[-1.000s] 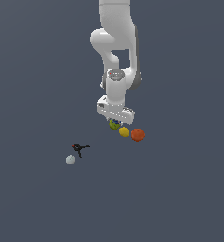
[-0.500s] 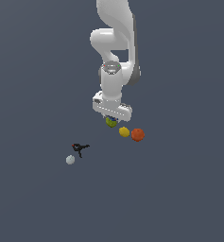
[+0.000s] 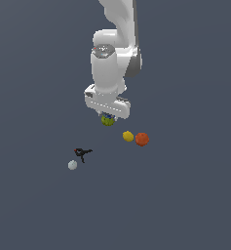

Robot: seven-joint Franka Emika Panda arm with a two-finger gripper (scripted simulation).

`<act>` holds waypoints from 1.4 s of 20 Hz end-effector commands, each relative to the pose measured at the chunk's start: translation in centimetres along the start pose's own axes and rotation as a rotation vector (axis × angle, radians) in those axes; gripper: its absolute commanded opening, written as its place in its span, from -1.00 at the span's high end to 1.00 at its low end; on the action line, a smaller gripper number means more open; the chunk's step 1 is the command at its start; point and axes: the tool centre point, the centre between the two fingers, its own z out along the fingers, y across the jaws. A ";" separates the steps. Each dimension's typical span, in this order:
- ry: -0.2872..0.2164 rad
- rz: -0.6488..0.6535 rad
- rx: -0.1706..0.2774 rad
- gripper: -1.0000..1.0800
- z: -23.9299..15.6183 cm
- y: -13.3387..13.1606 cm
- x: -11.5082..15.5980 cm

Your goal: Pick up a designated object from a clutter of objects.

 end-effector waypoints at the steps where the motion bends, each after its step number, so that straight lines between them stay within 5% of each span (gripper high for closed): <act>1: -0.001 -0.001 0.000 1.00 -2.0 0.6 1.0; 18: -0.019 -0.003 -0.011 1.00 -15.5 4.9 8.2; 28: -0.025 -0.004 -0.015 1.00 -19.9 6.1 11.0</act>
